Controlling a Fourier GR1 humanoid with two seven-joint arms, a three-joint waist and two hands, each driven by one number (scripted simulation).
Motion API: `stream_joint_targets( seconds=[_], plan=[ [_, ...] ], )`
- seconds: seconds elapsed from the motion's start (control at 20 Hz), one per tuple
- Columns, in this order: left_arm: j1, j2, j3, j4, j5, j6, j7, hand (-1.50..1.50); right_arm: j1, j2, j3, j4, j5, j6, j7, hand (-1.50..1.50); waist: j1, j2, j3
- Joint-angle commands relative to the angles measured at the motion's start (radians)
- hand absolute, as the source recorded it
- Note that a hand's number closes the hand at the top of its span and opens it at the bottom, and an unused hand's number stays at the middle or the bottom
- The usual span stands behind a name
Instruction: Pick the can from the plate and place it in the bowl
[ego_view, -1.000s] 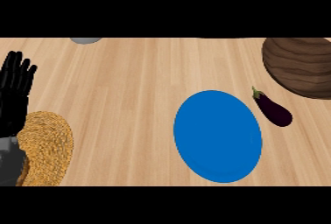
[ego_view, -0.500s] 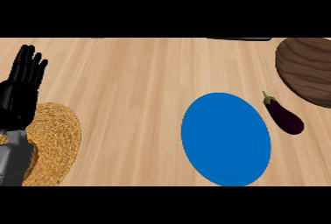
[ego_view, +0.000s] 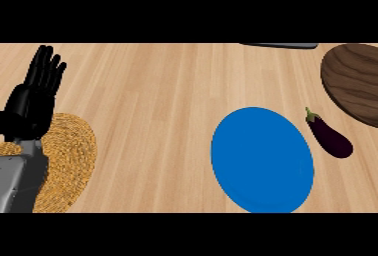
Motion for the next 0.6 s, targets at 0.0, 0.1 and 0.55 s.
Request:
stream_joint_targets(
  seconds=[0.0, 0.1, 0.55],
  plan=[
    [-0.006, -0.005, -0.013, -0.024, -0.013, 0.015, 0.022, 0.00, -0.064, 0.059, 0.096, 0.035, 0.042, 0.100, -0.089, 1.50, 0.012, -0.005, 0.000],
    [-0.025, 0.018, 0.003, 0.006, -0.004, -0.008, 0.023, 0.00, -0.103, 0.100, 0.127, 0.054, 0.056, 0.071, -0.083, 1.50, 0.010, -0.001, 0.000],
    [0.004, 0.022, 0.021, -0.004, -0.005, -0.010, 0.016, 0.00, -0.224, 0.280, 0.255, 0.226, 0.215, -0.181, -0.086, 1.50, -0.024, -0.009, 0.000]
  ],
)
